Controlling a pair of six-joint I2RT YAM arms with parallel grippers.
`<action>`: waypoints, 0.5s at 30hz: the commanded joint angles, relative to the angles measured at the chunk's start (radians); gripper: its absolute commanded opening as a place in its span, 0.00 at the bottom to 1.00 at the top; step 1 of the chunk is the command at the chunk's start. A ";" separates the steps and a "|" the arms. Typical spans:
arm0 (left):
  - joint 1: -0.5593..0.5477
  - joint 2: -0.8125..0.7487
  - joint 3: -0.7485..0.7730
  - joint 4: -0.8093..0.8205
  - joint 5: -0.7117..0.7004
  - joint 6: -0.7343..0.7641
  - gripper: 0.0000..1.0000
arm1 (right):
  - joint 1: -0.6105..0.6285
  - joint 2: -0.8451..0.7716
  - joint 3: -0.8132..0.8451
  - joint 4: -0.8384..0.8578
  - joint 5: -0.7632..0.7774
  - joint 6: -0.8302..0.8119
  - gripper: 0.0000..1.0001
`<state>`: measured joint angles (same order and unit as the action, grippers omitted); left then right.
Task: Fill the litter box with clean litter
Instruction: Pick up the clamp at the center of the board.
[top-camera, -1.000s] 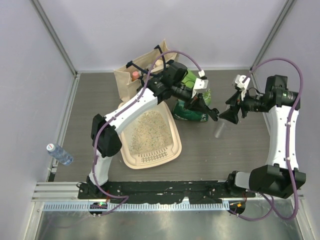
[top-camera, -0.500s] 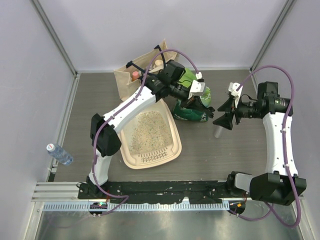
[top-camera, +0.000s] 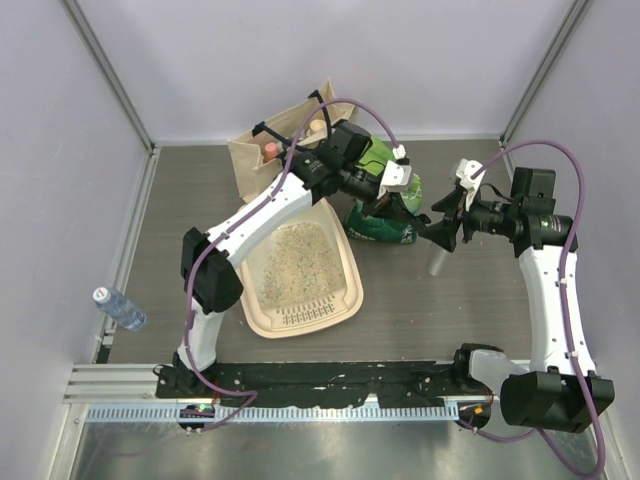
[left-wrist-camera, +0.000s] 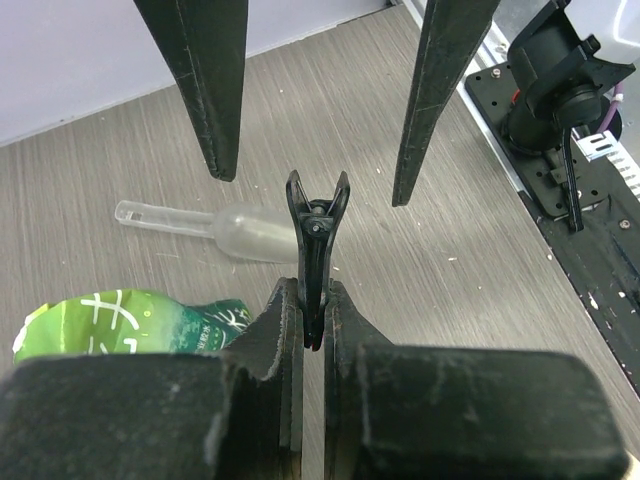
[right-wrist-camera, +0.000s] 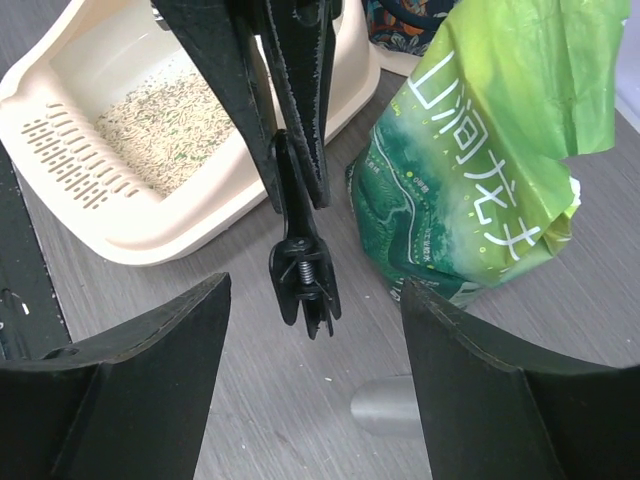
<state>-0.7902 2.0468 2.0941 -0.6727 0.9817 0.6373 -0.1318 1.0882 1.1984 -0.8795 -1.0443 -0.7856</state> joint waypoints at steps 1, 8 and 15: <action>-0.004 -0.020 0.052 -0.007 0.006 0.009 0.00 | 0.011 0.010 0.016 0.042 -0.026 0.013 0.73; -0.007 -0.017 0.060 -0.018 0.014 -0.001 0.00 | 0.040 0.047 0.030 0.011 -0.043 -0.020 0.66; -0.007 -0.010 0.066 -0.042 0.011 0.007 0.00 | 0.041 0.045 0.058 0.017 -0.051 -0.020 0.62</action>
<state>-0.7925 2.0468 2.1189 -0.6949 0.9798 0.6369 -0.0952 1.1419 1.2041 -0.8696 -1.0641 -0.7944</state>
